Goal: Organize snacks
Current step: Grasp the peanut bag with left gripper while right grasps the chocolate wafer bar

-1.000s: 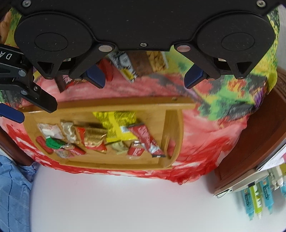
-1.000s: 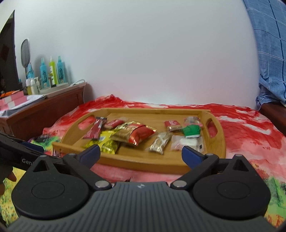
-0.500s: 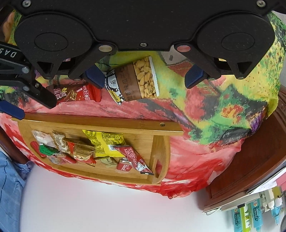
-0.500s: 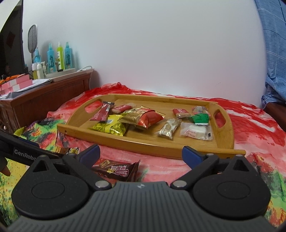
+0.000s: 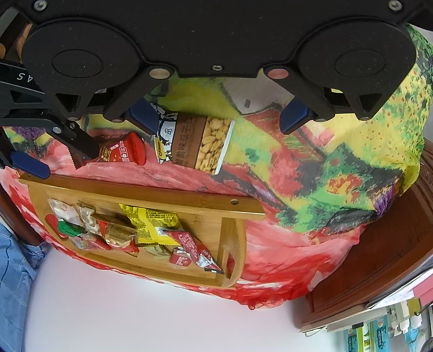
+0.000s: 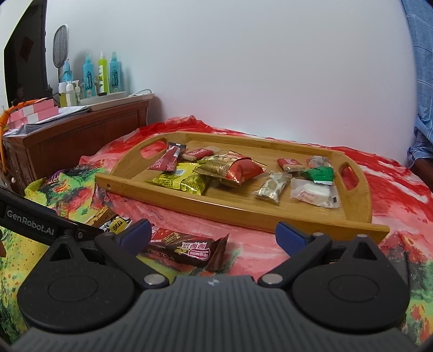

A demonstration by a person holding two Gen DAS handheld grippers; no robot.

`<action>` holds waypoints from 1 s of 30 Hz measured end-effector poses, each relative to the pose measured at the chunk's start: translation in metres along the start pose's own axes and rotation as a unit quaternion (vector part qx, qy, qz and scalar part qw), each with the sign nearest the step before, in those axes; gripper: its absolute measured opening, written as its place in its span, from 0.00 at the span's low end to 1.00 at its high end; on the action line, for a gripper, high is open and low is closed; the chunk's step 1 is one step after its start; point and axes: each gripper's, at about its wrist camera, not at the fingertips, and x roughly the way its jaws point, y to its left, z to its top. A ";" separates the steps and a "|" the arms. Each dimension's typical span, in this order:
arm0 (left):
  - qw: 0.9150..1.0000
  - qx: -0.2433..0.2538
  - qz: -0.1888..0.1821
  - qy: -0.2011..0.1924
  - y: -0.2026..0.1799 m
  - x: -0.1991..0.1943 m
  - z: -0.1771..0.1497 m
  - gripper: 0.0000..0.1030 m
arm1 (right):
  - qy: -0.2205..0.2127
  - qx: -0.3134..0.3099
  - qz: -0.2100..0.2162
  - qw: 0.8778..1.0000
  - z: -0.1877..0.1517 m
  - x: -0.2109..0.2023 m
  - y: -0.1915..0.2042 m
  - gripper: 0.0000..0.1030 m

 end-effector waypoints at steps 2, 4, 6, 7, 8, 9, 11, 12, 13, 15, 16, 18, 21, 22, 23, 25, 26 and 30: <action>1.000 -0.002 -0.002 -0.001 0.002 0.001 -0.001 0.93 | 0.001 -0.001 0.001 1.000 -0.001 0.001 0.000 1.00; 1.000 -0.006 -0.008 0.001 0.003 0.002 -0.001 0.93 | 0.002 0.000 0.002 1.000 -0.002 0.003 0.000 1.00; 1.000 -0.014 -0.019 0.009 0.005 0.005 -0.002 0.89 | 0.004 0.000 0.000 1.000 -0.002 0.004 -0.001 1.00; 1.000 -0.018 -0.024 0.010 0.005 0.006 -0.002 0.89 | 0.005 -0.001 0.000 1.000 -0.003 0.005 0.000 1.00; 1.000 -0.018 -0.024 0.007 0.005 0.006 -0.002 0.89 | 0.005 -0.001 0.000 1.000 -0.003 0.005 -0.001 1.00; 1.000 -0.015 -0.024 0.004 0.004 0.006 -0.002 0.88 | 0.005 0.000 0.000 1.000 -0.003 0.005 -0.001 1.00; 1.000 -0.012 -0.028 0.002 0.004 0.007 -0.001 0.85 | 0.006 -0.002 -0.001 1.000 -0.003 0.006 -0.001 1.00; 0.999 -0.013 -0.031 0.000 0.003 0.007 0.000 0.83 | 0.007 -0.003 -0.002 1.000 -0.004 0.007 -0.001 1.00; 0.999 -0.016 -0.035 -0.002 0.004 0.007 0.001 0.81 | 0.008 -0.006 -0.004 1.000 -0.004 0.008 0.000 1.00; 0.999 -0.023 -0.047 -0.006 0.004 0.007 0.003 0.79 | 0.011 -0.014 -0.009 1.000 -0.005 0.010 0.002 1.00; 0.998 -0.026 -0.055 -0.006 0.004 0.007 0.004 0.78 | 0.011 -0.018 -0.010 1.000 -0.005 0.010 0.003 1.00; 0.997 -0.030 -0.069 -0.004 0.003 0.009 0.007 0.75 | 0.011 -0.028 -0.009 1.000 -0.007 0.010 0.006 1.00; 0.997 -0.024 -0.068 -0.005 -0.002 0.012 0.008 0.73 | 0.013 -0.044 -0.003 0.999 -0.009 0.011 0.012 1.00; 0.998 -0.020 -0.066 -0.007 -0.004 0.013 0.008 0.70 | 0.015 -0.050 -0.002 0.999 -0.009 0.012 0.014 1.00; 0.998 -0.013 -0.060 -0.009 -0.006 0.013 0.008 0.64 | 0.016 -0.054 0.000 0.998 -0.010 0.013 0.016 1.00; 0.999 -0.002 -0.049 -0.012 -0.010 0.012 0.006 0.60 | 0.018 -0.058 0.005 0.998 -0.011 0.015 0.019 1.00; 0.999 0.001 -0.048 -0.014 -0.010 0.012 0.006 0.59 | 0.019 -0.058 0.007 0.998 -0.011 0.016 0.020 1.00; 0.999 0.006 -0.048 -0.016 -0.009 0.011 0.004 0.57 | 0.017 -0.056 0.012 0.998 -0.010 0.019 0.022 0.99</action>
